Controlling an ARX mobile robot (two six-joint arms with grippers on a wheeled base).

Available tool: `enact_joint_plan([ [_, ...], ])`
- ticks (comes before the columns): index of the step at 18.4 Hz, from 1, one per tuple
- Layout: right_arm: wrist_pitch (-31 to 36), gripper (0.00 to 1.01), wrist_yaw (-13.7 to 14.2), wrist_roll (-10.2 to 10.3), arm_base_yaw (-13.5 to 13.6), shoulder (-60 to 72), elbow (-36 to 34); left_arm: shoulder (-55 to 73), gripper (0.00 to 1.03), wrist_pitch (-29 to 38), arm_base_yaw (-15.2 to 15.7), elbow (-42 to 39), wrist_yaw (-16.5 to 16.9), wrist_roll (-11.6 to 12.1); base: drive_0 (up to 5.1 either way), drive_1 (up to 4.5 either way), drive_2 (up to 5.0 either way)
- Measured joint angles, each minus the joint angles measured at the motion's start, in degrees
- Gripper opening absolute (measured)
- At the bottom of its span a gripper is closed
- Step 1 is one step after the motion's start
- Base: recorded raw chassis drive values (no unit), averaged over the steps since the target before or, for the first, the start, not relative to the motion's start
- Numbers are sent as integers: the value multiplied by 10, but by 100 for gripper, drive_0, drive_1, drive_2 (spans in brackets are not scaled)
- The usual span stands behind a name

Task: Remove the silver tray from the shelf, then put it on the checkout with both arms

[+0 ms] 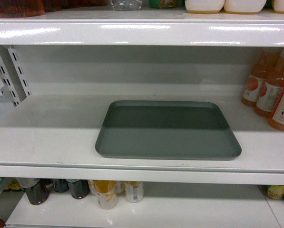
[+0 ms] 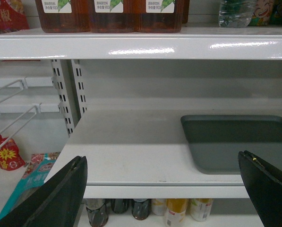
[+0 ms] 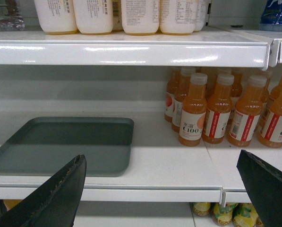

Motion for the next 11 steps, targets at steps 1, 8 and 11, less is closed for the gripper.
enact_joint_plan([
  [1, 0, 98, 0, 0, 0, 0, 0, 0, 98, 0, 0, 0, 0, 0, 0, 0, 0],
  [8, 0, 98, 0, 0, 0, 0, 0, 0, 98, 0, 0, 0, 0, 0, 0, 0, 0],
  [11, 0, 98, 0, 0, 0, 0, 0, 0, 98, 0, 0, 0, 0, 0, 0, 0, 0],
])
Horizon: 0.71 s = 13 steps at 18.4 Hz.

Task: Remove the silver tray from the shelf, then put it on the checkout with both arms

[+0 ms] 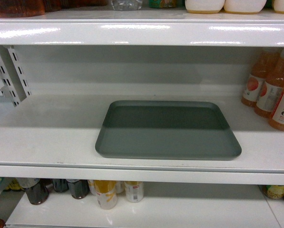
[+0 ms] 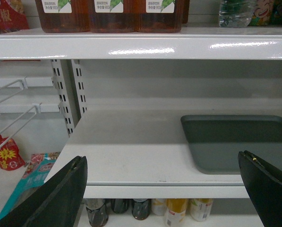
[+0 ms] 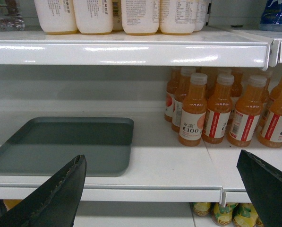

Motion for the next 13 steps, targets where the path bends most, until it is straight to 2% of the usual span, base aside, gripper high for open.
enact_joint_plan([
  [13, 0, 98, 0, 0, 0, 0, 0, 0, 98, 0, 0, 0, 0, 0, 0, 0, 0],
])
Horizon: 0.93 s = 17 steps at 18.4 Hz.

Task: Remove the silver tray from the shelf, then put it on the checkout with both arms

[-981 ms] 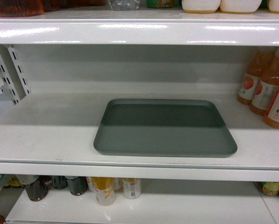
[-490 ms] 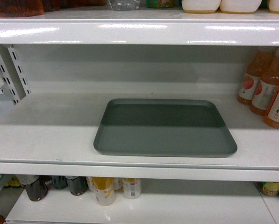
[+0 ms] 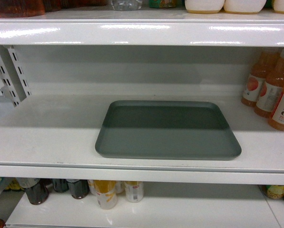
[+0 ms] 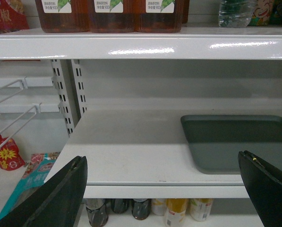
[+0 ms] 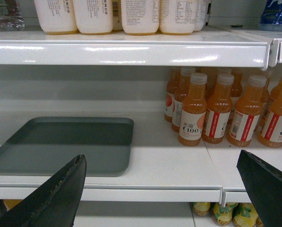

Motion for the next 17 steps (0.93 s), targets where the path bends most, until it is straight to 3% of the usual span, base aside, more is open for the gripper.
enact_joint_plan([
  [2, 0, 98, 0, 0, 0, 0, 0, 0, 98, 0, 0, 0, 0, 0, 0, 0, 0],
  [3, -6, 98, -1, 0, -1, 1, 0, 7, 98, -27, -10, 6, -25, -6, 0, 0, 0],
  [4, -73, 98, -57, -8, -14, 31, 22, 66, 98, -76, -52, 33, -119, -27, 0, 0, 0],
  [5, -74, 98, -91, -11, -14, 90, 34, 143, 98, -51, -68, 51, -171, -36, 0, 0, 0],
  [6, -52, 98, -115, -11, -6, 147, 41, 209, 98, -11, -64, 63, -191, -38, 0, 0, 0],
  [10, -12, 98, -125, -17, -2, 203, 42, 284, 98, 39, -59, 71, -194, -41, 0, 0, 0],
  [17, 82, 98, -121, -27, 5, 316, 43, 431, 98, 142, -64, 87, -149, -45, 0, 0, 0],
])
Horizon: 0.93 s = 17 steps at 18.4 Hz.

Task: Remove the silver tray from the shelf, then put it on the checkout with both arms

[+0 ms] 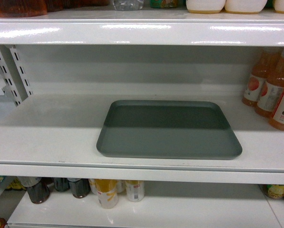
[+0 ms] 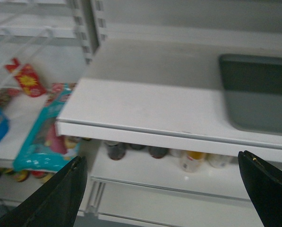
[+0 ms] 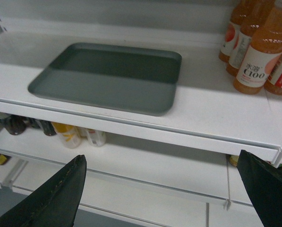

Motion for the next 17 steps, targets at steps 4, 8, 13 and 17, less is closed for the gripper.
enact_joint_plan([
  [4, 136, 98, 17, -5, 22, 193, 25, 228, 98, 136, -7, 66, 62, 0, 0, 0, 0],
  [8, 227, 98, 39, 12, 58, 741, 353, 745, 98, 113, -55, 455, 110, -37, 0, 0, 0],
  [13, 75, 98, 77, 15, 43, 962, 642, 902, 98, -10, -70, 670, 124, -53, 0, 0, 0],
  [17, 20, 98, 85, 21, 35, 1017, 709, 923, 98, -39, -78, 699, 128, -63, 0, 0, 0],
])
